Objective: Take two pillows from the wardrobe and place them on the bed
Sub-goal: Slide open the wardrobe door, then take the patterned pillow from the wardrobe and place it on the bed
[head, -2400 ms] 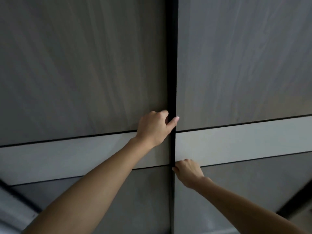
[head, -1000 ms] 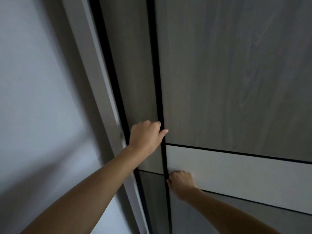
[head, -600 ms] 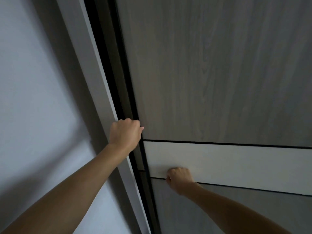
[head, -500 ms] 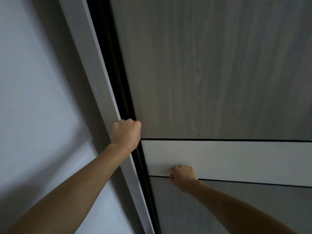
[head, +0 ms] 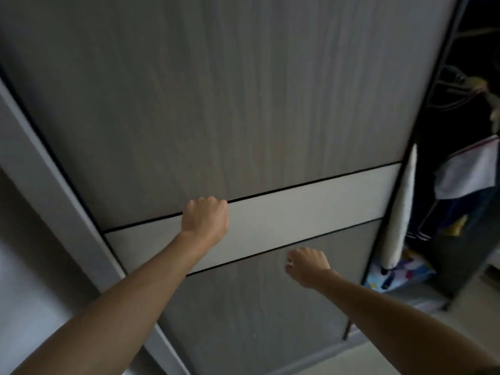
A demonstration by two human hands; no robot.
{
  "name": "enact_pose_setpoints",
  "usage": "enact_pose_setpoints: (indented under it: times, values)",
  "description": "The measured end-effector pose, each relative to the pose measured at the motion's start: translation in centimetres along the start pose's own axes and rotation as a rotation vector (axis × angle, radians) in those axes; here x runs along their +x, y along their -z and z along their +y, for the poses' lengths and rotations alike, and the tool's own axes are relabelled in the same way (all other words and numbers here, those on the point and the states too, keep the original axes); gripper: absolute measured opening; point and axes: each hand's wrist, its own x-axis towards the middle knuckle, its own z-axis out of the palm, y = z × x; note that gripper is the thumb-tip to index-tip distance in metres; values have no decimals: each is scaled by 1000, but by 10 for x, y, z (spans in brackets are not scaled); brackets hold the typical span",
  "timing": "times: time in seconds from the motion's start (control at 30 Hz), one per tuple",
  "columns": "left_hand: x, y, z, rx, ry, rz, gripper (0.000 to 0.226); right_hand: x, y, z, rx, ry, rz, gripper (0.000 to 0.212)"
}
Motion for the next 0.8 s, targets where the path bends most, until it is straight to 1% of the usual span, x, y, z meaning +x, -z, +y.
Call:
enact_pose_setpoints:
  times: [0.2,0.3,0.4,0.43,0.5,0.6,0.8]
  values:
    - [42,-5,164,-96,-226,-6,15,-65,22,162,-34,-256,37,28]
    - [59,-4,262,-142,-301,-48,15,-103,30,249,-49,-363,36,29]
    - [74,-6,368,-213,-354,-43,18,-140,39,341,-54,-448,12,28]
    - [74,-8,381,-231,-346,-50,20,-145,41,355,-54,-463,23,26]
    - [75,-14,435,-264,-366,-47,25,-167,45,401,-54,-507,24,23]
    - [80,-25,500,-279,-395,-106,29,-187,44,461,-59,-555,16,25]
    - [109,-73,578,-268,-463,-203,25,-170,21,546,-20,-563,-9,26]
